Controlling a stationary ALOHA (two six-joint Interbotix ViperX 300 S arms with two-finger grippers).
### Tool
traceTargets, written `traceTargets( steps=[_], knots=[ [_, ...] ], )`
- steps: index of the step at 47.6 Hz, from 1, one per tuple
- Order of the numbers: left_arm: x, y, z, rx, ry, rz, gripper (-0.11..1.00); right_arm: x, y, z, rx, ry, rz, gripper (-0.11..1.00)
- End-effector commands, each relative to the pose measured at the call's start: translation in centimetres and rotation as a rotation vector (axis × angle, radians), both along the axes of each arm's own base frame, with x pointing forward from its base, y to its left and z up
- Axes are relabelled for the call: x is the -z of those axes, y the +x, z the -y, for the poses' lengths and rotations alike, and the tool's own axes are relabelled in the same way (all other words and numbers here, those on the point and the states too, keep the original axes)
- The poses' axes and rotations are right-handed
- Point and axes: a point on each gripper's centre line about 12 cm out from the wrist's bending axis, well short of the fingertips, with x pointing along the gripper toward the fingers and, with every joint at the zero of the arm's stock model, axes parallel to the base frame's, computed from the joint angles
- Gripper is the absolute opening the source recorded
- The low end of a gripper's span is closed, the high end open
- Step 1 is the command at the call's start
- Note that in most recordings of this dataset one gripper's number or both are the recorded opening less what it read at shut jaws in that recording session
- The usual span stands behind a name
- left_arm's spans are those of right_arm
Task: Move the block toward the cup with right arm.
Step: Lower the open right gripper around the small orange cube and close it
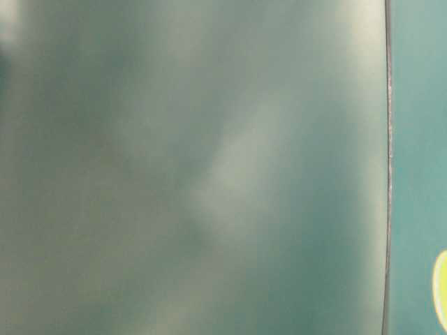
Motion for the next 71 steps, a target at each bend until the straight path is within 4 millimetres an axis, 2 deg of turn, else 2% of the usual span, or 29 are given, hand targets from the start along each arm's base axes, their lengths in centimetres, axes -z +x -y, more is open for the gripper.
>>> traceTargets(
  steps=[1,11,21,33,37,47,54,60,71],
  knots=[
    [-0.6,0.3,0.0,-0.001,0.003,-0.011,-0.01,-0.9,0.2,0.1,0.006,0.000,0.020,0.00],
    [-0.3,0.4,0.0,0.001,0.003,-0.032,0.00,-1.3,1.4,0.1,0.006,0.016,-0.067,0.00],
    [-0.3,0.4,0.0,-0.001,0.003,-0.034,0.00,-1.4,3.5,0.2,0.007,0.032,-0.187,0.00],
    [0.0,0.4,0.0,-0.001,0.003,-0.055,0.00,-0.4,6.1,0.1,0.006,0.036,-0.325,0.01],
    [0.1,0.4,0.0,-0.001,0.001,-0.066,0.00,-0.1,6.9,0.1,0.007,0.039,-0.357,0.08],
    [0.4,0.4,0.0,-0.001,0.001,-0.091,0.00,1.2,8.8,0.1,0.008,0.042,-0.422,0.42],
    [0.5,0.4,0.0,-0.001,0.001,-0.094,0.00,2.3,10.3,0.1,0.010,0.061,-0.483,0.60],
    [0.4,0.4,0.0,-0.001,0.001,-0.092,0.00,3.5,11.6,0.1,0.013,0.076,-0.559,0.65],
    [0.4,0.4,0.0,-0.001,0.003,-0.092,0.00,5.6,14.3,-0.9,0.002,0.134,-0.726,0.65]
  ],
)
